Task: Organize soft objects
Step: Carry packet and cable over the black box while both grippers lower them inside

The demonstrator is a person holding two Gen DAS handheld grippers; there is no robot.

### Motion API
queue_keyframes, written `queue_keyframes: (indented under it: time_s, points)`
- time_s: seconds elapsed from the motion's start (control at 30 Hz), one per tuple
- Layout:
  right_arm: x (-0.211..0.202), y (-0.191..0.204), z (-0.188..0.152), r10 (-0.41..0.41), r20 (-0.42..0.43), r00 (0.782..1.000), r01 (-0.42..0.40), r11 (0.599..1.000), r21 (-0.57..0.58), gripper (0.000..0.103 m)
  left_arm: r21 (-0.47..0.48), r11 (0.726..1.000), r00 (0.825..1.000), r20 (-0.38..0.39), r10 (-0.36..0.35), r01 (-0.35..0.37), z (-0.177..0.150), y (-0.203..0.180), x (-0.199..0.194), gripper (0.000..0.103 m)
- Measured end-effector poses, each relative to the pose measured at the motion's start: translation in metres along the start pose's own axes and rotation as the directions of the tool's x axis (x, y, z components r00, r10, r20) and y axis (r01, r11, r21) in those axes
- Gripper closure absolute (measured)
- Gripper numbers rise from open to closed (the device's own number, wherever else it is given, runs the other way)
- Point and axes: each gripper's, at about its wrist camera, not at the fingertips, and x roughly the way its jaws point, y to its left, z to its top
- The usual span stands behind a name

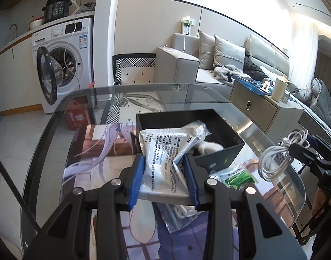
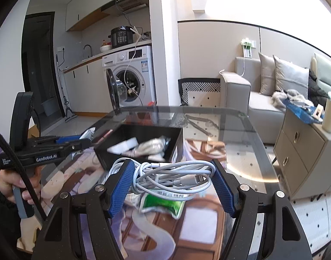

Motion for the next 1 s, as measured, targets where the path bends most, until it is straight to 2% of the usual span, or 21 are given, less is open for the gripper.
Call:
queue_keyframes:
  time_s: [0.5,1.0]
  points:
    - [0.037,0.012,0.042,-0.043,0.041,0.998,0.045,0.997,-0.057,0.032,0.017,1.0,1.0,0.012,-0.016,0.016,0.032,-0.006,0.024,0.067]
    - [0.09,0.028,0.053,-0.048,-0.036,0.998,0.041,0.981,-0.188,0.032,-0.004,1.0,0.999,-0.025,-0.021,0.021,0.04,-0.004,0.055,0.067]
